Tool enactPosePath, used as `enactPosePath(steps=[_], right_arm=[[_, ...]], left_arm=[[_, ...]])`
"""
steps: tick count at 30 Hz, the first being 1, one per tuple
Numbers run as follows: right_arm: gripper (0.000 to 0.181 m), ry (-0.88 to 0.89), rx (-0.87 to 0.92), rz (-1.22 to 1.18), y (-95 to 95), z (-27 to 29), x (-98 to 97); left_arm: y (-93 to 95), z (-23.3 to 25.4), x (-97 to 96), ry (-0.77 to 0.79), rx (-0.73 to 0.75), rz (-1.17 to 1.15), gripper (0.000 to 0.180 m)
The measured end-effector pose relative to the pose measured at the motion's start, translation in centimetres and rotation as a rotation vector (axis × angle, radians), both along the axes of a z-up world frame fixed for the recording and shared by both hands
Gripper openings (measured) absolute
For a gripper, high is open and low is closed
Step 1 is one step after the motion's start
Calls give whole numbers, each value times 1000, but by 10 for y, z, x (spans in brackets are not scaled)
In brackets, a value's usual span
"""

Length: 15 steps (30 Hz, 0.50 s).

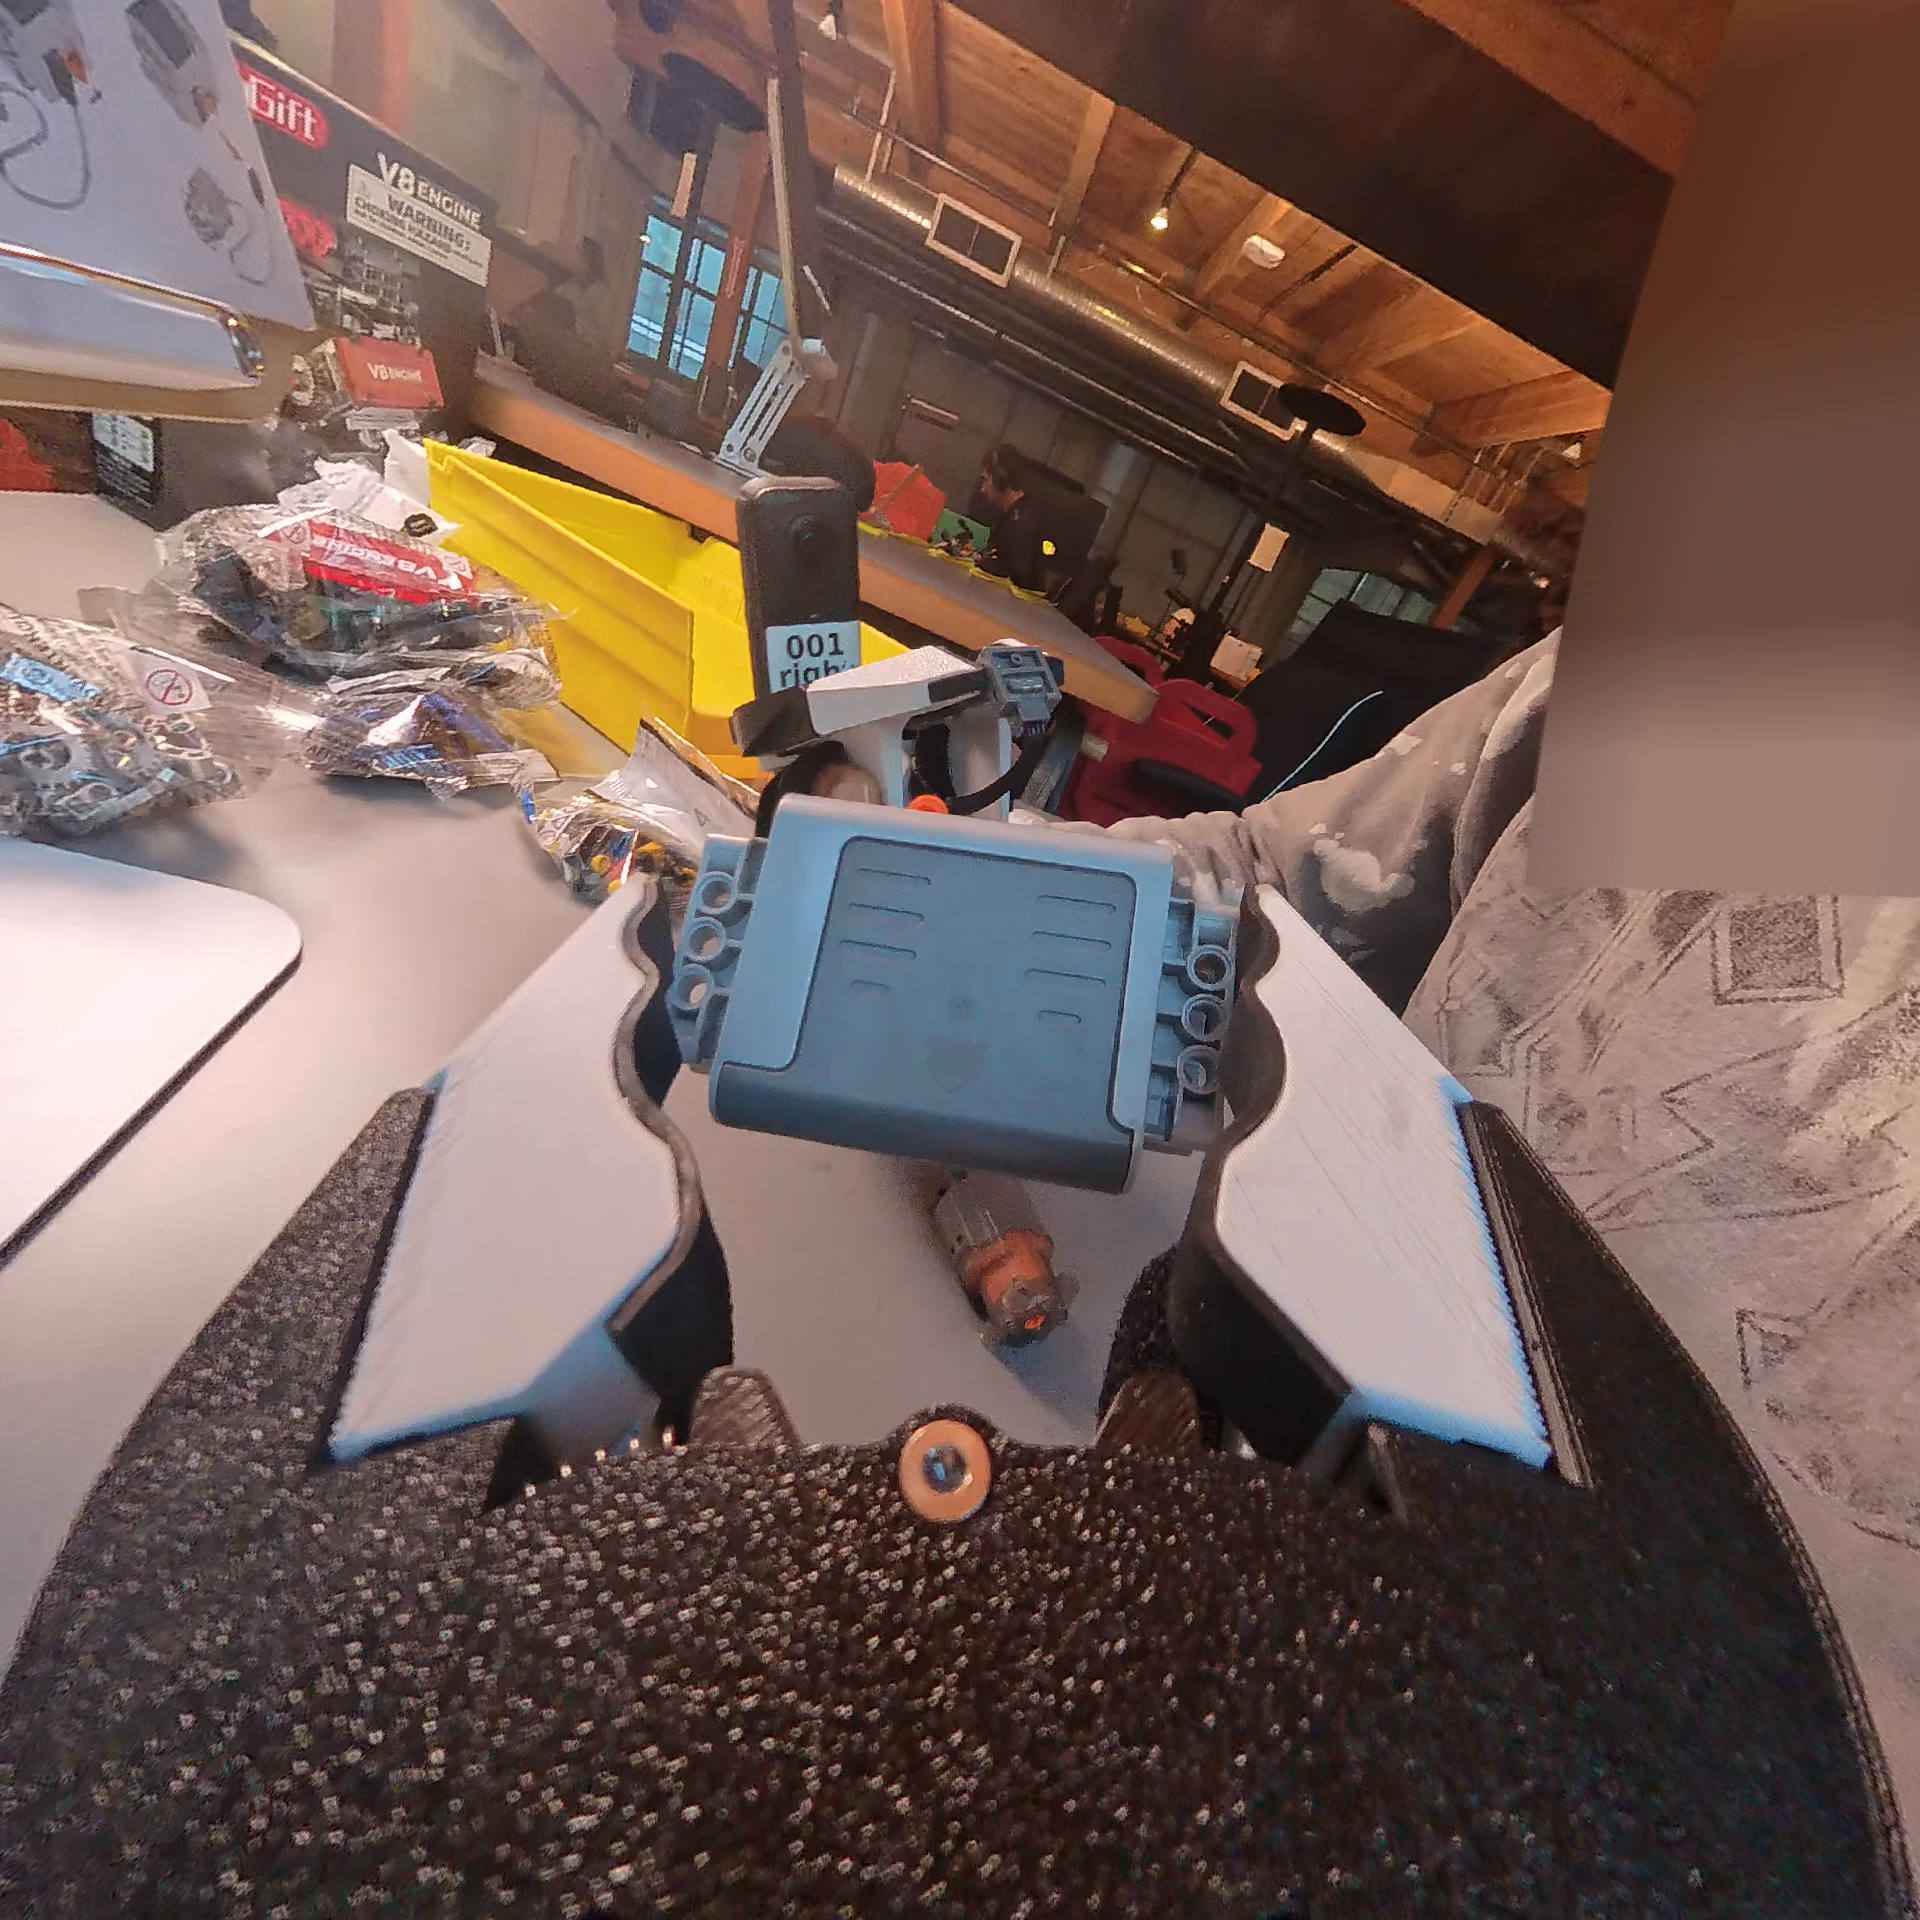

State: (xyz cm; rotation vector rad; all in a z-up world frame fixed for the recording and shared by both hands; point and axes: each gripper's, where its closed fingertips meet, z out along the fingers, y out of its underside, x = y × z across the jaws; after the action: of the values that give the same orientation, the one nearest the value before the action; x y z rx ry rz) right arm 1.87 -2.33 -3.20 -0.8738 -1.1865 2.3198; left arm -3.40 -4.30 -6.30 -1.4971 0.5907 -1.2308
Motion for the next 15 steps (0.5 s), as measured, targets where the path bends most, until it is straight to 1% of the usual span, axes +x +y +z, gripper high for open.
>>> enactPosePath(steps=[5, 11, 13, 15], right_arm=[[14, 32, -35, 48, -3, 5, 4], [14, 26, -36, 61, -6, 4, 4], [15, 11, -15, 58, -9, 1, 2], [14, 13, -9, 59, -11, 2, 1]], left_arm=[[-6, 5, 7, -27, 12, -28, 103], [-8, 9, 7, -67, 4, -51, 103], [-10, 12, 5, -100, 5, -65, 103], [-14, 21, 2, -166, 5, -96, 103]])
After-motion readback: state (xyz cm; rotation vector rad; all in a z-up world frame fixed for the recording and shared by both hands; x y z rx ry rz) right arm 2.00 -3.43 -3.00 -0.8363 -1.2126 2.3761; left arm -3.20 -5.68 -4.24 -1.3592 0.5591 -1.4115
